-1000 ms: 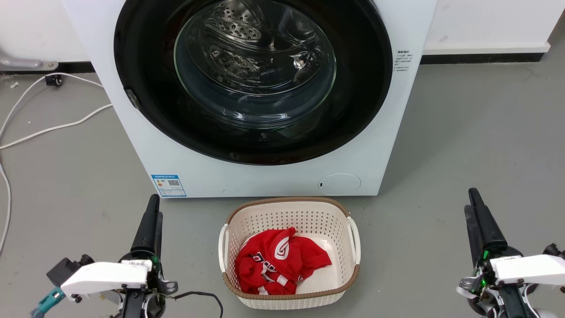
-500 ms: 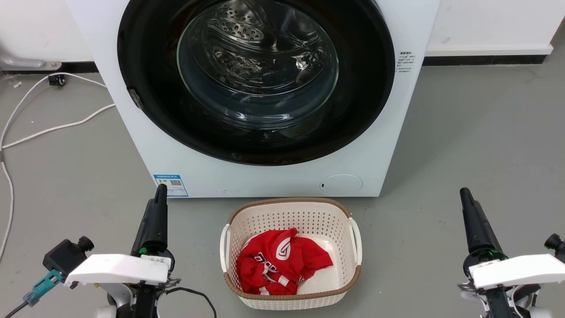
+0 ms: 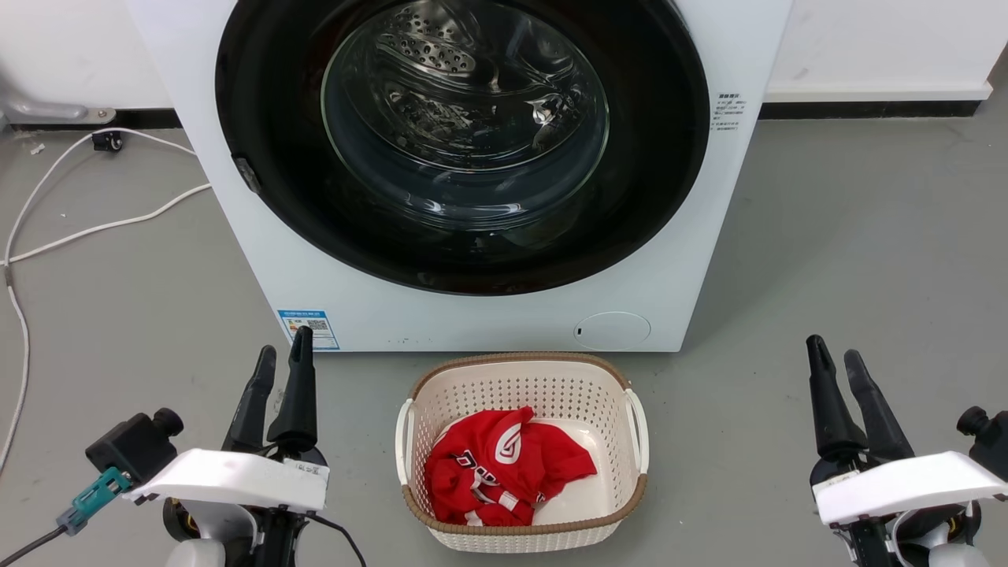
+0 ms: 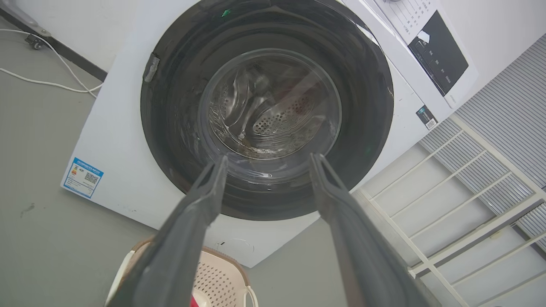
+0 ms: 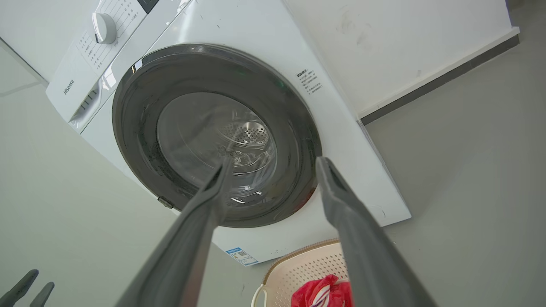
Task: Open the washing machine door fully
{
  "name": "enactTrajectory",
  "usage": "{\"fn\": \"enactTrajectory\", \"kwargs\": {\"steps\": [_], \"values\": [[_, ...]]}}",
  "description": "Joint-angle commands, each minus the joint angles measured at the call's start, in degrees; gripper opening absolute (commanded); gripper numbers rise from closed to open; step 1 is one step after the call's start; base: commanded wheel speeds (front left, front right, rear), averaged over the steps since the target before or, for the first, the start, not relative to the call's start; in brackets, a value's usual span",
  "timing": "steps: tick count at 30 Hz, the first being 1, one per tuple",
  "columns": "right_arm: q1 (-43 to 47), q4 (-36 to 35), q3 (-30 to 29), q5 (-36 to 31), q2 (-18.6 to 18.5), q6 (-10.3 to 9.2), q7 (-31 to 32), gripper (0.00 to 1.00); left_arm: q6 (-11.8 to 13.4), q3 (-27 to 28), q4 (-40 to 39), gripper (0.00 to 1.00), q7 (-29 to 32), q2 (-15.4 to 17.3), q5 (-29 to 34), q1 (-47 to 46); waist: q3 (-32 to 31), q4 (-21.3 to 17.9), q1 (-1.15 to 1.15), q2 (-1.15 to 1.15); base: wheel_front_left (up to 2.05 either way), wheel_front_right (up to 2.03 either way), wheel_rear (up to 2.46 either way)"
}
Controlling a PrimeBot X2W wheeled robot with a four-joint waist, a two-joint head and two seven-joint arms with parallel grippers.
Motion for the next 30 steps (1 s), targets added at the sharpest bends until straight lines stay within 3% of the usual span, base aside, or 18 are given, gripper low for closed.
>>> {"fn": "enactTrajectory", "kwargs": {"steps": [1,30], "values": [[0.02,-1.22,0.12,-2.76,0.02,0.00,-0.34,1.00,-0.14,-0.24,-1.07,1.00,-0.67,0.44,2.77,-0.44,-0.01,0.03,0.00,0.00,0.00,0.00,0.00],[1.65,-3.61,-0.04,-23.39,0.17,0.00,0.74,1.00,1.80,-2.71,0.32,1.00,-5.12,1.59,23.69,-0.41,-0.05,0.52,0.00,0.00,0.00,0.00,0.00]]}}
